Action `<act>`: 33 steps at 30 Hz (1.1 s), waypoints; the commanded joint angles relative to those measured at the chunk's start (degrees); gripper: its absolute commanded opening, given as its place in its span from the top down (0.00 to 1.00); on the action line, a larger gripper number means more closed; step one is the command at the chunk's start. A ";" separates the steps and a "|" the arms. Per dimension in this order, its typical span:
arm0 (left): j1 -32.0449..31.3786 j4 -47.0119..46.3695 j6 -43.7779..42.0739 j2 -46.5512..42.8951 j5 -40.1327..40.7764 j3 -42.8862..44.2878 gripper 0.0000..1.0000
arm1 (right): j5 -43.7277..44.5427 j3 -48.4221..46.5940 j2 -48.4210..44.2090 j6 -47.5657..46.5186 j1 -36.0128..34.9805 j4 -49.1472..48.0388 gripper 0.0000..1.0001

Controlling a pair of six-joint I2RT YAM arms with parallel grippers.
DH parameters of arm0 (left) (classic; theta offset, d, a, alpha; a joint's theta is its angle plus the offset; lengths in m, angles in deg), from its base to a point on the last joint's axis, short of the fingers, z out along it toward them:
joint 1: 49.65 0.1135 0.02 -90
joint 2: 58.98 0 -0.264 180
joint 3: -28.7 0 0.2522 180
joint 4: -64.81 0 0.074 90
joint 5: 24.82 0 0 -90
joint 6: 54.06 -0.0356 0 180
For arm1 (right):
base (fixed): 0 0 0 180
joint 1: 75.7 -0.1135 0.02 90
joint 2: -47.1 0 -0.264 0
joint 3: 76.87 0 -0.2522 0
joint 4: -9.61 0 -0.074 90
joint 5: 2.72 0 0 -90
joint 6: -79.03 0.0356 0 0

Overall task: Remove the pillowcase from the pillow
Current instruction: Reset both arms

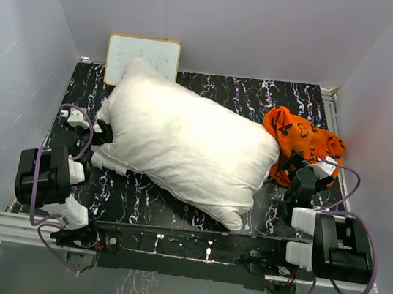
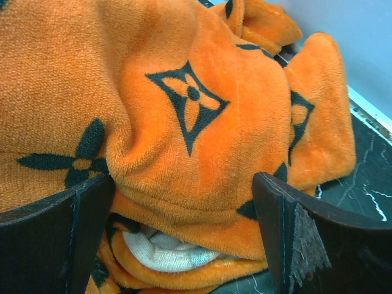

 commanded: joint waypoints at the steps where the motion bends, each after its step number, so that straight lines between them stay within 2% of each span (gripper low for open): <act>1: -2.31 -7.07 -1.44 6.52 -0.37 -3.92 0.03 | -1.80 0.61 6.73 -2.55 -1.00 -16.26 0.02; 4: -7.46 -5.53 -7.52 6.84 4.96 -3.81 0.03 | -6.12 0.32 10.99 -8.14 -3.93 -21.26 0.02; 6: -10.26 -8.09 -9.13 10.93 4.76 -2.49 0.03 | -18.22 -0.09 14.63 -14.84 -4.95 -24.61 0.02; 7: -11.13 -2.87 -10.65 9.52 5.83 -1.53 0.03 | -24.34 -0.61 16.84 -18.85 -5.88 -25.89 0.02; 8: -12.34 -1.18 -11.41 8.23 8.73 -1.61 0.03 | -25.84 -0.74 19.02 -19.67 -5.99 -27.88 0.02; 10: -12.61 -4.96 -10.43 9.57 8.89 -2.50 0.03 | -19.24 -3.08 19.04 -15.95 -5.57 -23.68 0.01; 12: -12.64 -2.03 -11.12 8.25 8.98 -2.09 0.03 | -21.51 -3.88 19.83 -15.10 -4.26 -23.23 0.02; 14: -12.57 -5.07 -10.40 9.15 8.74 -2.64 0.03 | -22.60 -4.26 19.69 -14.72 -3.40 -22.14 0.02; 20: -12.54 -3.09 -10.76 8.60 9.03 -2.36 0.03 | -23.00 -3.29 19.64 -15.14 -3.28 -24.26 0.02; 24: -12.57 -3.45 -10.69 8.72 9.00 -2.38 0.03 | -28.09 -3.12 19.62 -17.32 -3.51 -24.60 0.01; 33: -12.55 -2.89 -10.86 9.13 9.25 -1.85 0.03 | -27.91 -3.04 19.63 -17.33 -3.55 -24.82 0.01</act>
